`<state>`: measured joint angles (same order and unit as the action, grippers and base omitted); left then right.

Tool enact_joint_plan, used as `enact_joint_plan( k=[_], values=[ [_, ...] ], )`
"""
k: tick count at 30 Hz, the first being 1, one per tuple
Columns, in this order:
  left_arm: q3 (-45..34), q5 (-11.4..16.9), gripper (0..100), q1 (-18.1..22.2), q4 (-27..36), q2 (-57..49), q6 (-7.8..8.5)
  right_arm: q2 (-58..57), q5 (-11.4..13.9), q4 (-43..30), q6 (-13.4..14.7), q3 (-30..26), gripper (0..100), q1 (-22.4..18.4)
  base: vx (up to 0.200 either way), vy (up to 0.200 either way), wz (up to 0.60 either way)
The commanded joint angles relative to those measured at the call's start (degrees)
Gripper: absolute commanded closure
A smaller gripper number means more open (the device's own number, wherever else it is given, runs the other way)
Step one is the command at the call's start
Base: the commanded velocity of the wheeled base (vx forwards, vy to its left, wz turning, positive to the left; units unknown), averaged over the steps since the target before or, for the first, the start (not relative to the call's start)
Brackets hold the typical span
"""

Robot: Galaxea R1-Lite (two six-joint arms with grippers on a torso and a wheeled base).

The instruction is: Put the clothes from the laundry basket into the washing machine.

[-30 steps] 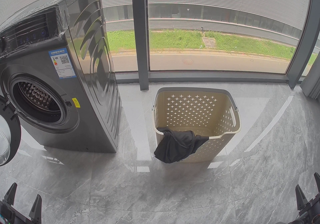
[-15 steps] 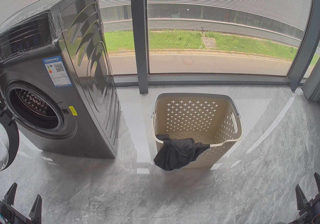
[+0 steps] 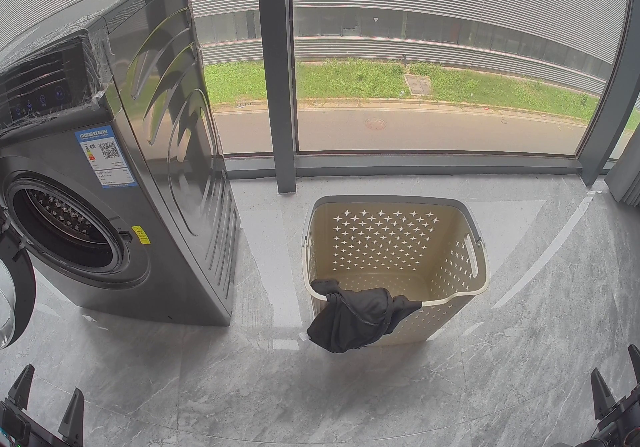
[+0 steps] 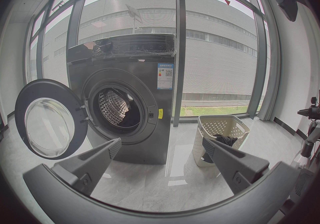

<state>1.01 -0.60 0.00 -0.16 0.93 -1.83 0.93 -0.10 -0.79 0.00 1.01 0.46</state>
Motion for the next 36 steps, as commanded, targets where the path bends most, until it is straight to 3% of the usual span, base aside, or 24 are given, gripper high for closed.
enact_joint_plan(
  k=[1,4,20,22,24,27,30,36],
  values=[
    [-0.9,0.0,0,0.0,0.0,-0.9,-0.02,-0.3,0.0,0.0,0.0,-0.7,0,0.0,0.200,0.000,0.00],
    [-0.9,0.0,0,0.0,0.0,-0.8,-0.28,-0.3,0.0,0.0,0.0,-0.7,0,0.0,0.200,0.000,0.00],
    [-1.0,0.1,0,0.0,0.0,-0.8,-0.28,-0.3,-0.1,0.8,0.6,-1.0,0,-0.2,0.000,0.000,0.00],
    [-0.9,0.0,0,0.0,0.0,-0.8,-0.37,-0.3,0.7,4.3,0.4,3.7,0,0.1,0.000,0.000,0.00],
    [-1.0,0.0,0,0.0,0.0,-0.8,-0.37,2.9,2.3,4.5,0.4,13.1,0,0.8,0.000,0.000,0.00],
    [-1.0,0.0,0,0.0,0.0,-0.8,-0.37,13.2,5.9,-0.8,0.7,20.3,0,3.1,0.000,0.000,0.00],
    [-1.0,0.0,0,0.0,0.0,-0.8,-0.46,17.7,11.6,-3.2,2.5,20.7,0,7.0,0.000,0.000,0.00],
    [-1.0,0.0,0,0.0,0.0,-0.9,-0.37,30.8,17.5,-1.9,3.3,19.6,0,13.9,0.000,0.000,0.00]
  ],
)
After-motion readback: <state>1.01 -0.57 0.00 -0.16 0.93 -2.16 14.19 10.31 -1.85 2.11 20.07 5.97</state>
